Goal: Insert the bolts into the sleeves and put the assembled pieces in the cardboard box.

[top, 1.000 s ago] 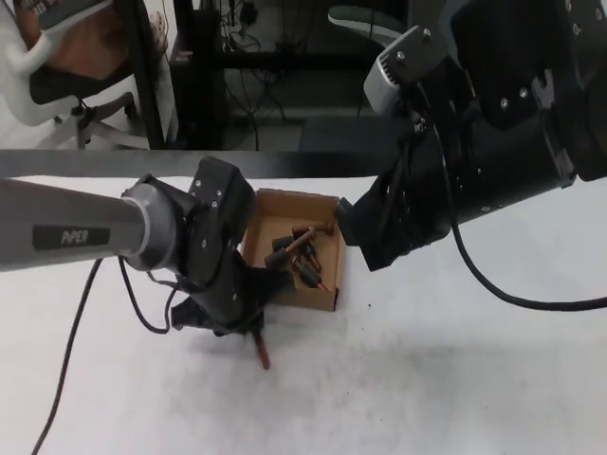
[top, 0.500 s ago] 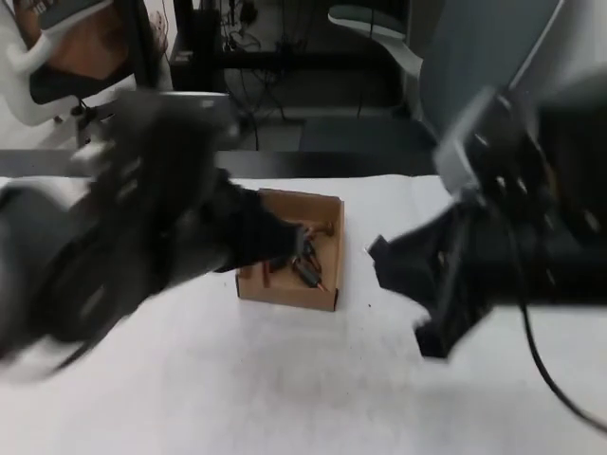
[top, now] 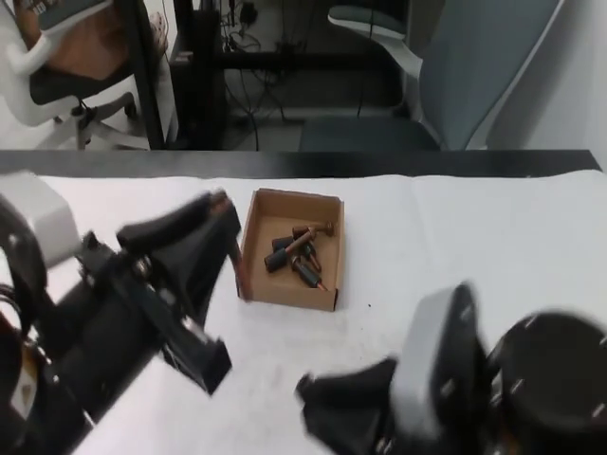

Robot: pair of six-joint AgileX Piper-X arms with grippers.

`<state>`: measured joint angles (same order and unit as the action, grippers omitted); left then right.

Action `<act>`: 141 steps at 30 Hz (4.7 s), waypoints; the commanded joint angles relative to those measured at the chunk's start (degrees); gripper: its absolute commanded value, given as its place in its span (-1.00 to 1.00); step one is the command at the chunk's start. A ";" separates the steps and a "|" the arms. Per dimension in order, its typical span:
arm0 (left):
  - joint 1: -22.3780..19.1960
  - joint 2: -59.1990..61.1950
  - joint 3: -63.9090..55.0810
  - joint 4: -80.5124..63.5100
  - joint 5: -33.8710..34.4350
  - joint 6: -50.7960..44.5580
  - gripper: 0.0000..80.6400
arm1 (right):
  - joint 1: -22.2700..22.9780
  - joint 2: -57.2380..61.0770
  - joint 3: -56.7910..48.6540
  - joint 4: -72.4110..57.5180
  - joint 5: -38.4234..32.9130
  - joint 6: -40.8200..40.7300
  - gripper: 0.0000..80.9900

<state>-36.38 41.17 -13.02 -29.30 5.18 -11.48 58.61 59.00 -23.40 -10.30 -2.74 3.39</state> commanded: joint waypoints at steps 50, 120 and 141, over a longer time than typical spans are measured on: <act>-0.31 -0.56 0.10 -3.00 9.21 -9.23 -0.95 | 4.43 5.79 -0.22 -22.48 9.28 0.52 -0.99; -0.11 -27.81 2.68 60.50 -17.04 -1.83 -0.95 | -26.59 60.57 -60.09 23.48 2.10 -8.49 -0.01; -0.11 -27.81 4.24 56.53 -62.01 -14.26 -0.95 | -22.08 10.19 -33.44 10.89 9.97 -6.85 0.23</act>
<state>-36.56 13.81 -9.22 29.05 -55.52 -23.93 36.53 75.22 -62.12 5.16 4.08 -4.76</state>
